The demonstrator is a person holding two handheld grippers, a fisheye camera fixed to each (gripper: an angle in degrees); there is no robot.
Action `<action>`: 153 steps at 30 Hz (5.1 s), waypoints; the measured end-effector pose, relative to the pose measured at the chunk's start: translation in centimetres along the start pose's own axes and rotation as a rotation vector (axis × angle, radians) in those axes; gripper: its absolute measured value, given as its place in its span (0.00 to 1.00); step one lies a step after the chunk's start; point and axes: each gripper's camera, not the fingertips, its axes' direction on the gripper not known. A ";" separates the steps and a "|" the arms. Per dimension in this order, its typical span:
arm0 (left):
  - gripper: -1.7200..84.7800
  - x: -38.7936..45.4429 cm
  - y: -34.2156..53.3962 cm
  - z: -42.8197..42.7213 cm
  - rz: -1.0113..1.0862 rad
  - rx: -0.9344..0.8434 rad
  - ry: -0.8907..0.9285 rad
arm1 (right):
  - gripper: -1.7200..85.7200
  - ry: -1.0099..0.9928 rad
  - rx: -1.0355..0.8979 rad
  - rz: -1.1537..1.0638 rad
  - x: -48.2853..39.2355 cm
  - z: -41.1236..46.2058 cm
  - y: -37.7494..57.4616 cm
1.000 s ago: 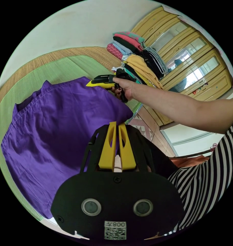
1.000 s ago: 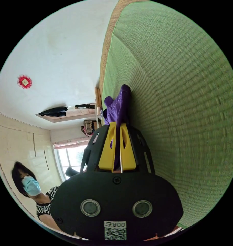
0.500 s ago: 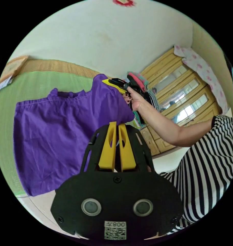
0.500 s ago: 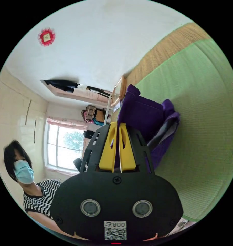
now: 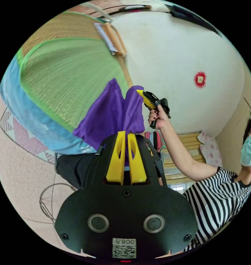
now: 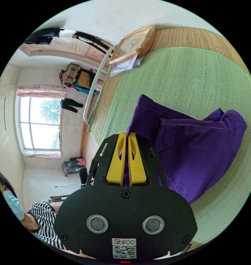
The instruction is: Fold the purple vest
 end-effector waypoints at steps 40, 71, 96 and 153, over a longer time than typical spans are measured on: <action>0.04 -12.3 4.4 -6.2 -0.158 -0.059 0.038 | 0.02 0.514 -0.126 -0.189 -14.3 -22.6 9.1; 0.13 8.2 11.2 13.8 0.250 -0.512 -0.062 | 0.02 0.099 -0.065 0.035 1.8 -12.5 38.1; 0.04 22.3 18.4 29.7 0.541 -0.668 -0.417 | 0.06 -0.324 0.057 0.184 14.5 7.9 33.4; 0.03 18.5 11.9 15.1 0.441 -0.503 -0.241 | 0.10 -0.624 0.081 0.310 7.7 30.6 11.4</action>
